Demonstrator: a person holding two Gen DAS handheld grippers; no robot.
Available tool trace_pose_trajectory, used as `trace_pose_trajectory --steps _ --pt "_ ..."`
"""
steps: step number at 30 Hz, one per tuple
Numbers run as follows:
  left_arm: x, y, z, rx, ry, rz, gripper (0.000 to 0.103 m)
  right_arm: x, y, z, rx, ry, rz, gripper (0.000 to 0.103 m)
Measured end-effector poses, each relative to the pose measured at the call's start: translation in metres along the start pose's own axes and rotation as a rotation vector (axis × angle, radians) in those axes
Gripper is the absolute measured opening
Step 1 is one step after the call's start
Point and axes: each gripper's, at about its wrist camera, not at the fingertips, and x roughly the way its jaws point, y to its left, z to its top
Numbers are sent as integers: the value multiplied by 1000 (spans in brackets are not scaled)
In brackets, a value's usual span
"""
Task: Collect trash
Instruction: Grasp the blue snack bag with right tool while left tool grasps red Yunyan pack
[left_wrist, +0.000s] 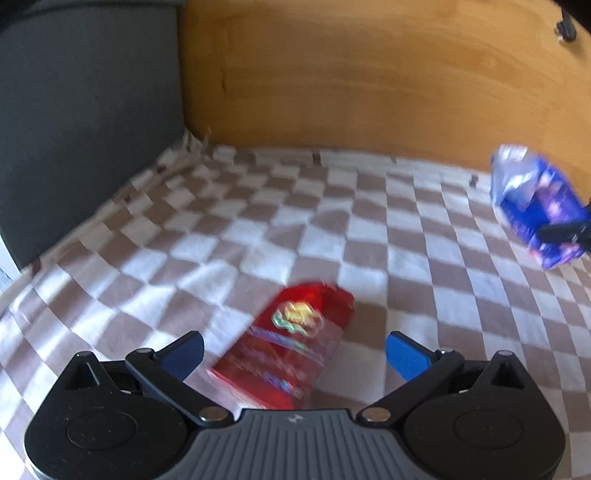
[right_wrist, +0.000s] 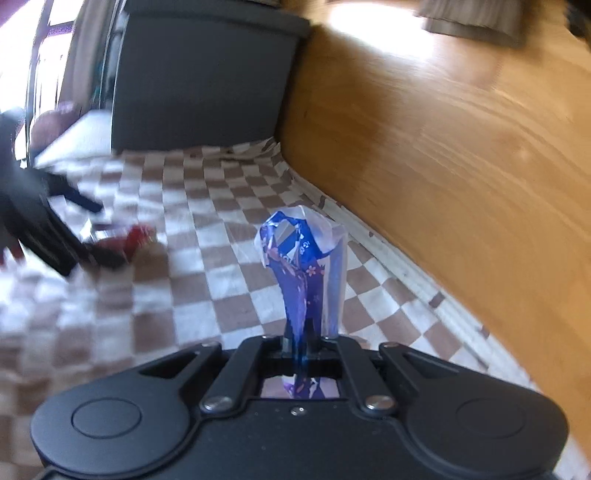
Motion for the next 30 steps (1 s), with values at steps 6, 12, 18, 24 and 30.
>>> trace_pose_trajectory --steps 6,12,18,24,30 --pt "-14 -18 -11 -50 45 -64 103 -25 -12 1 165 5 120 2" --pt "-7 -25 -3 -220 33 22 102 -32 -9 -1 246 19 168 2" --pt "7 -25 -4 -310 22 183 81 -32 0 -9 272 28 168 2" --pt "-1 -29 -6 -269 12 238 56 -26 9 -15 295 42 169 2" --pt "-24 -44 -10 -239 -8 244 56 -24 16 -16 314 58 153 2"
